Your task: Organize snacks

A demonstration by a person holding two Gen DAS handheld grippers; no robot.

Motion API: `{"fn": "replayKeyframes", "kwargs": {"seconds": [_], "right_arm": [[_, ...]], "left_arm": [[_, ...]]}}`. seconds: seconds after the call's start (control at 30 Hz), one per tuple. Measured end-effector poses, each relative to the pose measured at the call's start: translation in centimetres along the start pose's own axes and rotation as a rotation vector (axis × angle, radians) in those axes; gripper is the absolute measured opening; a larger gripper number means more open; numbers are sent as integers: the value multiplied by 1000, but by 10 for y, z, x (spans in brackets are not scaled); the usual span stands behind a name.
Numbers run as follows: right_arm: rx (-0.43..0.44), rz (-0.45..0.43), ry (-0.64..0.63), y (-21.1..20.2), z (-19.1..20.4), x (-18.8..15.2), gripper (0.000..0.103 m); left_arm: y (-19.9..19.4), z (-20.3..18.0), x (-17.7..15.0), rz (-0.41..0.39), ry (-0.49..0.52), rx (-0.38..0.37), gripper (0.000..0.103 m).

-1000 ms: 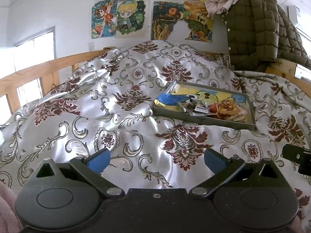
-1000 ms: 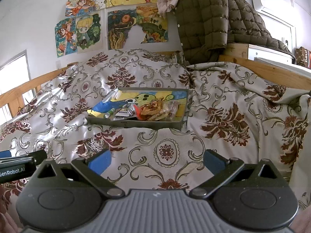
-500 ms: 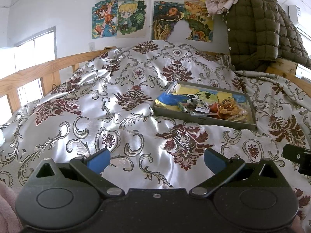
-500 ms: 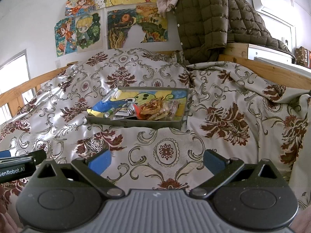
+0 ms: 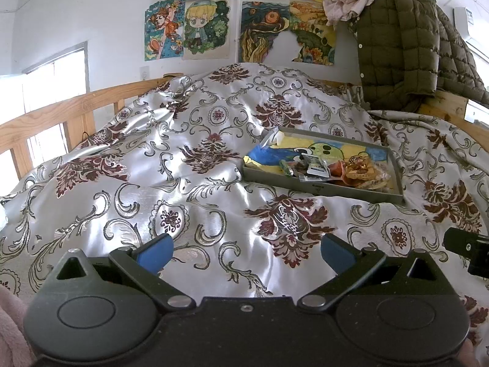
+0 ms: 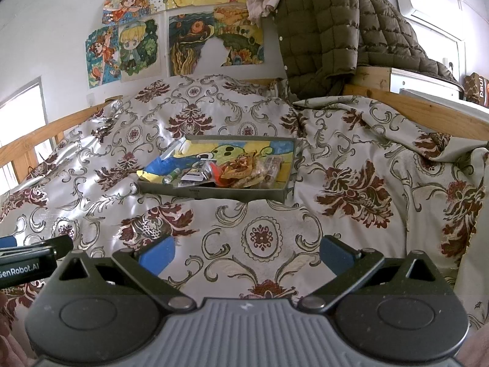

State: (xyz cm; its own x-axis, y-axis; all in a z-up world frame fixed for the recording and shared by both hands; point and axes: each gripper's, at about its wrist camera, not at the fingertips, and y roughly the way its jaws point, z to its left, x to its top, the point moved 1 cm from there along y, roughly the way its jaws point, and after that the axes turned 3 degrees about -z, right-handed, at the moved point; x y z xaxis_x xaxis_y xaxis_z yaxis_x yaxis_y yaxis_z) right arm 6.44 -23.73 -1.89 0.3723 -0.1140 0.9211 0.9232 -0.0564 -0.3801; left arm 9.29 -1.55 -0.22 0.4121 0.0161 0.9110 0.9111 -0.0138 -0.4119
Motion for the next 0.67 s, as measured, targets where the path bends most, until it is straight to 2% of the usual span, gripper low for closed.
{"fn": "replayKeyframes", "kwargs": {"seconds": [0.23,0.67], "right_arm": [[0,2,-1,0,0,0,103],[2,16,-13,2,2,-10,103]], "left_arm": [[0,7,-2,1,-4,12,102],[5,12,-2,41,-42,-26,102]]}}
